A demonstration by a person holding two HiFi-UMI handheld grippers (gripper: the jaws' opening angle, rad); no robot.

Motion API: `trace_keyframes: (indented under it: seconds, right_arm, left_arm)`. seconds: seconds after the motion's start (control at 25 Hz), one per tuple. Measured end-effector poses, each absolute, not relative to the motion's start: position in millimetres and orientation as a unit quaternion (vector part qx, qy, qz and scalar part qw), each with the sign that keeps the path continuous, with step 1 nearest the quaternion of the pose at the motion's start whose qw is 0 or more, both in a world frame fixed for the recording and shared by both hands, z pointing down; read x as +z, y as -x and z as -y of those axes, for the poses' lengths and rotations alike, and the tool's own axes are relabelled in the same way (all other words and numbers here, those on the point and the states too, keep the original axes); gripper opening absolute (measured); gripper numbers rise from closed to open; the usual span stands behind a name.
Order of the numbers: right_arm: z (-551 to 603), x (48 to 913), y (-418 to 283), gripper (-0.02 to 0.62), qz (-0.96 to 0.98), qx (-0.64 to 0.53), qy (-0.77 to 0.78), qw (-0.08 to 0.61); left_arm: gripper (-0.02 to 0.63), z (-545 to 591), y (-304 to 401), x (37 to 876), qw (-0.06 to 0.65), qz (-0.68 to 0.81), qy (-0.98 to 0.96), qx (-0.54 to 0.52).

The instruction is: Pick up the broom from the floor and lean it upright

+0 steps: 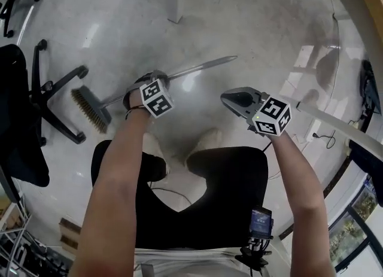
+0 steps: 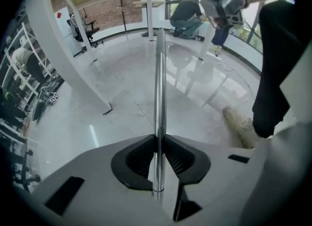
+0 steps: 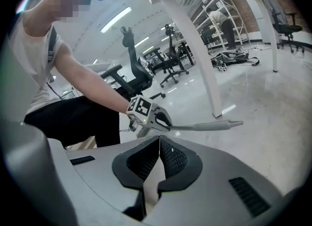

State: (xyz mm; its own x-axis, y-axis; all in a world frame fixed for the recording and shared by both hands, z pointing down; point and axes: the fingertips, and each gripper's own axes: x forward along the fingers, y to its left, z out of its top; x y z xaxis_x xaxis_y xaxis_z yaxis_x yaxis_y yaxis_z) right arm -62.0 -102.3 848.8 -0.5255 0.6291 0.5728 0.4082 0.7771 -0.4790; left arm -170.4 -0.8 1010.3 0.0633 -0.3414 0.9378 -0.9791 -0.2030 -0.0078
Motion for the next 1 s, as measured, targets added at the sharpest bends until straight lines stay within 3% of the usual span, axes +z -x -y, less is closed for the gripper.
trace_keyframes:
  seconds: [0.56,1.0]
  right_arm:
    - [34.1,716.7,9.6,0.015,0.831,0.22,0.295,0.417]
    - [5.9,651.6,-43.1,0.015,0.802,0.249,0.347,0.418]
  left_arm:
    - [0.074,-81.9,147.3,836.0,0.31,0.582,-0.638,0.399]
    - [0.074,-73.9,158.9,779.2,0.37,0.72,-0.518,0.275]
